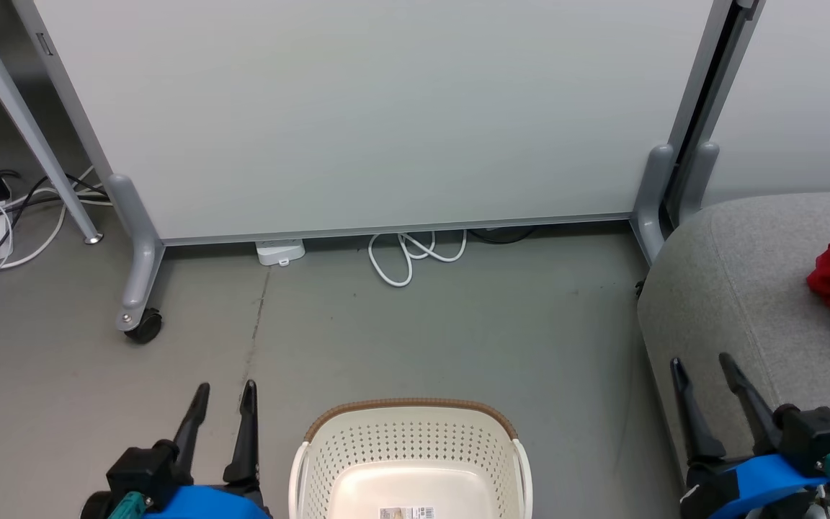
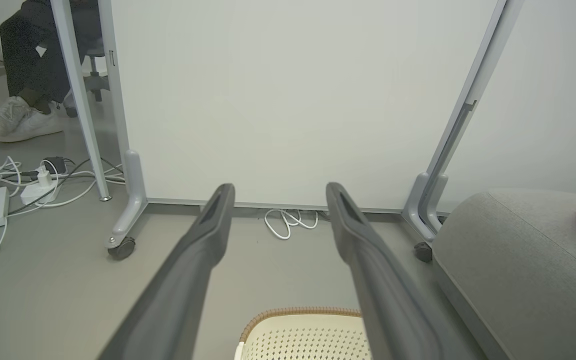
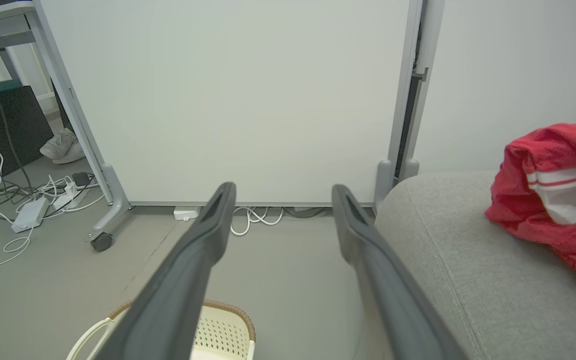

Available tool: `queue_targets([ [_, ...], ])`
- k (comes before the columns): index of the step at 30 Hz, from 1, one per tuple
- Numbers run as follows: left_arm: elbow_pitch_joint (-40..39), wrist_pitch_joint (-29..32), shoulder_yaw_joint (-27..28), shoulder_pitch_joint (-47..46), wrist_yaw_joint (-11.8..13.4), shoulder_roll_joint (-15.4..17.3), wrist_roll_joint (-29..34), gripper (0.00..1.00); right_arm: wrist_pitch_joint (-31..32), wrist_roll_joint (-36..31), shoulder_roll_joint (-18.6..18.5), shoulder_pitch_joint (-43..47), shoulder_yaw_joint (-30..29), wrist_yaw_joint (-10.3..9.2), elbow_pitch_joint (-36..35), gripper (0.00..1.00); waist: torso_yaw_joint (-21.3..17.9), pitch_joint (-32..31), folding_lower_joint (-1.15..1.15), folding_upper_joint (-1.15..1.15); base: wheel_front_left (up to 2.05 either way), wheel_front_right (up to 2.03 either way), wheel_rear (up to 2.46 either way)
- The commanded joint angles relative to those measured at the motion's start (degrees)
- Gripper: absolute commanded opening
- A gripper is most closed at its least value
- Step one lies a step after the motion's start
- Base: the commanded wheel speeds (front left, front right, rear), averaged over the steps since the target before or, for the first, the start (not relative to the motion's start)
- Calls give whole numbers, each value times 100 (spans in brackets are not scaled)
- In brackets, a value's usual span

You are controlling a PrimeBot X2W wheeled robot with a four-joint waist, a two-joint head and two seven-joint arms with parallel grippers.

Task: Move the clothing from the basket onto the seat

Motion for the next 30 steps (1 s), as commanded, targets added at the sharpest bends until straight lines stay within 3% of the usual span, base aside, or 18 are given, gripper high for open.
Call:
queue_targets([
  [1, 30, 8, 0, 18, 0, -9, -4, 0, 3, 4, 5, 2, 0, 0, 38, 0, 0, 0, 0, 0, 0, 0, 0],
  [7, 328, 44, -2, 271, 0, -73, -14, 0, 10, 21, 60, 119, 6, 0, 362, 0, -5, 2, 0, 0, 0, 0, 0],
  [30, 19, 637, 371, 31, 44, -128, -2125, 0, 451, 2350, 121, -117, -126, 0, 378, 0, -66, 36, 0, 0, 0, 0, 0],
])
